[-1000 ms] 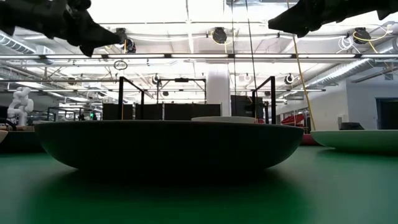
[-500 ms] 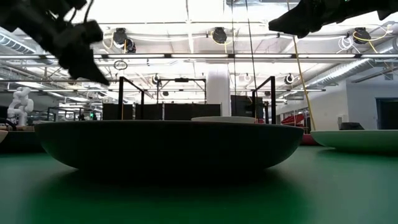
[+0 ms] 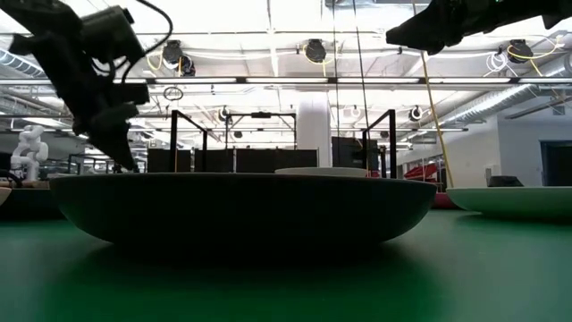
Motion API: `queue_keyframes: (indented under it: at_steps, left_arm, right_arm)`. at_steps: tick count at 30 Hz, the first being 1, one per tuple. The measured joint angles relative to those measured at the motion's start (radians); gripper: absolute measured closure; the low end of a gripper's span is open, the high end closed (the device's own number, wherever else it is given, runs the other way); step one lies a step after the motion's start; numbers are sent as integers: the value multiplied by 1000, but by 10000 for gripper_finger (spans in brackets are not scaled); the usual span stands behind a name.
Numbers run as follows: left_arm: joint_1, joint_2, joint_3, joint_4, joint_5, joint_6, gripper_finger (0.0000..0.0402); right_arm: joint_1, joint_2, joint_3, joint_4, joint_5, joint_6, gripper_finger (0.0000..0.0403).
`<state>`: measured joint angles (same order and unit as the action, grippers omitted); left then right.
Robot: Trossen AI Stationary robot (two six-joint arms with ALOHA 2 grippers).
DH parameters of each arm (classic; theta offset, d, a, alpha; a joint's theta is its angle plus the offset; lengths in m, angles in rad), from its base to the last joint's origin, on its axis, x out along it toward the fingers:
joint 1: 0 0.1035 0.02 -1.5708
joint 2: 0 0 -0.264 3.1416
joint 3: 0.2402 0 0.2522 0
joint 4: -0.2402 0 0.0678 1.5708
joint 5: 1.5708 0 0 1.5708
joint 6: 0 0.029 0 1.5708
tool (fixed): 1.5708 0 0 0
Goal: Place and stack plates onto a shelf
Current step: Stack the top black plate on top of the light blue plate
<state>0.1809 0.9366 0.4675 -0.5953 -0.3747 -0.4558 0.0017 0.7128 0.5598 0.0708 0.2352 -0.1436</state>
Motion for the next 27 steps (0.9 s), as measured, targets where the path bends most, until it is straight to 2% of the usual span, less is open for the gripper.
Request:
queue_keyframes:
  at_steps: [11,27]
  left_arm:
    - [105,87,0,15,9,84,322]
    - [200,263,0,25,18,114,318]
  right_arm:
    - [0,0,0,0,0,0,300]
    - [0,0,0,-1,0,0,300]
